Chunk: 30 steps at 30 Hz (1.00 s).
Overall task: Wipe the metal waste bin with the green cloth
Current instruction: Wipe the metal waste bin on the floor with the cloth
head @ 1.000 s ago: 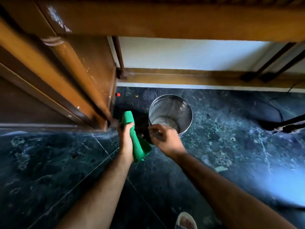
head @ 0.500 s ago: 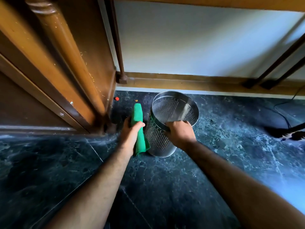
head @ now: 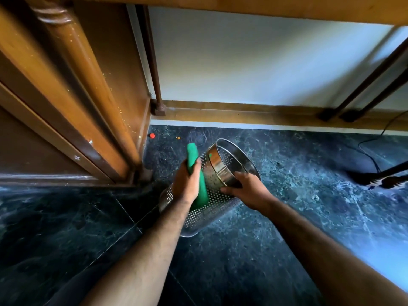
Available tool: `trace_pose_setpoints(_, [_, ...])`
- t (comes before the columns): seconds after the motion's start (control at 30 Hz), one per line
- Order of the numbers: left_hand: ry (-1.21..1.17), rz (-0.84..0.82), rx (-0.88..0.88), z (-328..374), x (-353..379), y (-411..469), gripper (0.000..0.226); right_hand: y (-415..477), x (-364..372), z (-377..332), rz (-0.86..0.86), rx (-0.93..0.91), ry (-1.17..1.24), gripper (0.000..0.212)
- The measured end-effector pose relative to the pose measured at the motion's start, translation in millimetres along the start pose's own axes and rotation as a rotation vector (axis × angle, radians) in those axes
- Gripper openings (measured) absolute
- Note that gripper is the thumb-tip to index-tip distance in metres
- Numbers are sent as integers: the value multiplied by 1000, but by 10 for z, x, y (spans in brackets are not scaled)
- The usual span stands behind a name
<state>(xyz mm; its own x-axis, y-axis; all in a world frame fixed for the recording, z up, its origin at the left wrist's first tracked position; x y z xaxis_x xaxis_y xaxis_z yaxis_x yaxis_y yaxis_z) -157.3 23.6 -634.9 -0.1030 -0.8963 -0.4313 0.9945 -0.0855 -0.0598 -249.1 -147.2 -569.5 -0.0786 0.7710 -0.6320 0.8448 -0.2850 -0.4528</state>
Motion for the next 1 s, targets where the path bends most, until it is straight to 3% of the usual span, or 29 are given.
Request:
trace_pose_setpoints(0.07, [147,-73,-189,-392,-84,39,59,-23,-67,136,-82,26,75,21])
trace_pose_setpoints(0.13, [290,-133,-336,-643,-175,29,70,-47,-143,210,-143,19,96,33])
trace_pose_setpoints(0.23, [309,-182,-346,-558,-131,45,75,-25,-245,208,-171,1,120,48])
trace_pose_setpoints(0.37, [229,-169,-120,106,172,83,62,10,-302,85,-182,3,134,59])
trace_pose_setpoints(0.5, [84,-91,176,738,433,-7,57,-40,-260,123,-244,14,195,50])
trace_pose_setpoints(0.63, [173,-58,441,698,447,-292,58,-154,-296,262,-234,67,94,44])
trace_pose_setpoints(0.7, [218,-73,483,444,397,-447,58,-181,-312,211,-197,79,112,38])
trace_pose_setpoints(0.8, [255,-105,315,-8,287,-596,53,-199,-302,145,-116,155,307,33])
trace_pose_setpoints(0.87, [334,-89,156,-255,199,-562,56,-220,-266,148,-158,191,447,34])
trace_pose_setpoints(1.0, [335,-241,-280,-402,78,-233,74,-254,-197,232,-219,142,449,38])
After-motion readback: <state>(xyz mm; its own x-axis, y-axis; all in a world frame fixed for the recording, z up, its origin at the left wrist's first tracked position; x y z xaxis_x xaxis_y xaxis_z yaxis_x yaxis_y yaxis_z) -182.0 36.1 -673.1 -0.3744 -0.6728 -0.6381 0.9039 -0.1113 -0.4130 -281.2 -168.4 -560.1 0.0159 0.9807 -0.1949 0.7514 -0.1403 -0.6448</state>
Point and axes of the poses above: each hand's wrist, its own y-axis towards the middle knuckle, its own x-axis out of the palm, z = x × y, the point moved 3 cm from there along y, towards the middle knuckle, and after that the axes turned 11 degrees about x, right-handed, at the moved point
